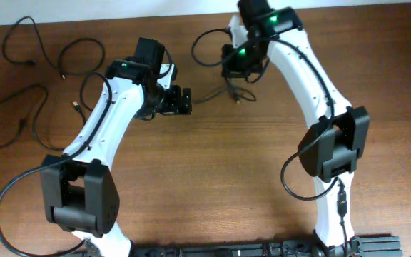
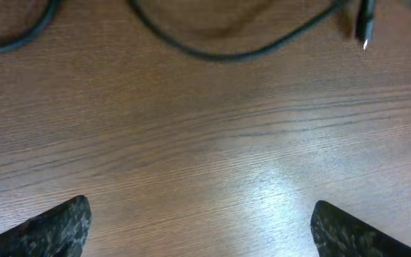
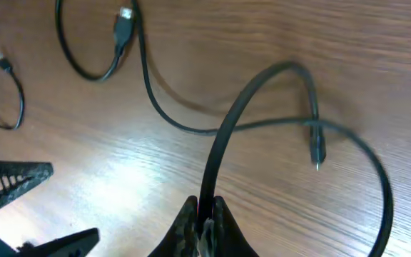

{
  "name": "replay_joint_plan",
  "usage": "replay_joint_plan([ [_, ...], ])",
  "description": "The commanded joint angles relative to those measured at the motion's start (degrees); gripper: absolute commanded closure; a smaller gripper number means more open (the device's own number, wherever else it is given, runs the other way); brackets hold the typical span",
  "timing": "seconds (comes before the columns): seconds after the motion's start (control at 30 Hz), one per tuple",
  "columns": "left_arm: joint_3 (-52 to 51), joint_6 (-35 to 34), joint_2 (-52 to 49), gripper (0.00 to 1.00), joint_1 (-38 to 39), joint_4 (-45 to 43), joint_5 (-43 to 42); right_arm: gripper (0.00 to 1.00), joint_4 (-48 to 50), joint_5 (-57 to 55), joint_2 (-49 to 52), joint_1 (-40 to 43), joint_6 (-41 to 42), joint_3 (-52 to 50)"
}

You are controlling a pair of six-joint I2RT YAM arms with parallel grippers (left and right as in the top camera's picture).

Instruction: Untangle cables

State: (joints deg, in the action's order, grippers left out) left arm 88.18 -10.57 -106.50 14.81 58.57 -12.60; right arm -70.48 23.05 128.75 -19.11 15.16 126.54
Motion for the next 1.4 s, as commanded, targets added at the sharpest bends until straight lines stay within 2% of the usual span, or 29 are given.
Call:
replay_joint_plan([
  [0.0,-0.24,-0.76,1.29,0.01,-0.35,0.02,0.00,0.96,0.74,-8.13,-0.42,-3.21,7.08,0.98],
  [0.1,-0.24,-0.76,1.29,0.01,-0.35,0.02,0.00,0.95,2.38,-7.15,0.98,-5.75,10.88,0.96],
  [0.13,-0.24,-0.76,1.29,0.01,-0.35,0.02,0.00,0.82,2.38,-7.02,1.31,-6.25,10.86,0.96],
  [0.17,-0.24,-0.76,1.29,0.01,-0.35,0.02,0.00,0.57,2.38,-7.02,1.77,-6.97,10.86,0.96],
  [0.2,-0.24,-0.76,1.29,0.01,-0.35,0.02,0.00,0.36,2.36,-7.04,1.92,-7.54,10.86,0.96],
  [0.23,-0.24,-0.76,1.29,0.01,-0.35,0.02,-0.02,0.22,2.38,-7.04,1.92,-7.87,10.88,0.98],
  [0.27,-0.24,-0.76,1.29,0.01,-0.35,0.04,-0.04,0.13,2.38,-7.06,1.90,-7.76,10.86,1.01],
  [0.3,-0.24,-0.74,1.29,0.01,-0.33,0.04,-0.61,0.11,1.79,-7.23,1.90,-6.80,10.86,1.01],
  [0.33,-0.24,-0.74,1.29,0.01,-0.20,-0.02,-4.31,0.01,-0.17,-7.21,1.90,-3.45,12.15,1.05],
  [0.47,-0.42,-0.70,1.29,0.01,3.61,-1.42,-5.99,0.01,-8.92,-7.06,1.90,12.55,13.88,1.03],
  [0.57,-0.96,-0.81,0.28,0.01,8.00,-7.19,-1.60,0.02,-15.89,-7.06,1.90,21.73,13.86,1.03],
  [0.6,-0.96,-2.12,-0.59,0.00,8.87,-8.31,0.85,0.02,-17.42,-7.06,1.90,23.61,13.86,1.03],
  [0.63,-0.96,-4.74,-2.05,0.05,9.55,-9.70,5.01,0.01,-17.64,-7.08,1.90,24.96,13.86,1.03],
  [0.73,-0.94,-4.81,-7.28,0.04,9.70,-14.88,13.49,0.02,-18.29,-7.21,1.90,26.36,13.86,1.03],
  [0.8,-0.94,-3.72,-9.99,0.05,9.70,-16.37,14.58,0.02,-18.29,-7.21,1.90,26.21,13.86,1.03],
  [0.83,-0.94,-2.60,-10.99,0.14,9.70,-16.57,14.58,0.02,-18.27,-7.21,1.90,26.23,13.86,1.03],
  [0.9,-0.94,-2.62,-11.61,0.39,9.81,-16.87,14.58,0.02,-18.23,-7.21,1.90,26.27,13.86,1.03],
  [1.03,-0.96,-2.67,-15.10,0.53,9.97,-18.88,13.86,0.02,-18.23,-7.21,1.90,26.27,13.86,1.03],
  [1.1,-0.96,-2.64,-16.39,0.50,10.08,-18.91,12.20,0.02,-18.21,-7.21,1.90,26.27,13.86,1.03],
  [1.17,-0.81,-2.67,-16.37,0.39,11.08,-18.99,12.13,0.01,-18.23,-7.21,1.90,26.27,13.86,1.03],
  [1.27,-0.52,-2.67,-16.26,0.39,10.78,-18.86,9.77,0.02,-18.23,-7.21,1.90,26.27,13.86,1.03],
  [1.37,4.46,-2.67,-15.50,0.41,10.80,-12.72,9.31,0.02,-18.23,-7.21,1.90,26.27,13.86,1.03],
])
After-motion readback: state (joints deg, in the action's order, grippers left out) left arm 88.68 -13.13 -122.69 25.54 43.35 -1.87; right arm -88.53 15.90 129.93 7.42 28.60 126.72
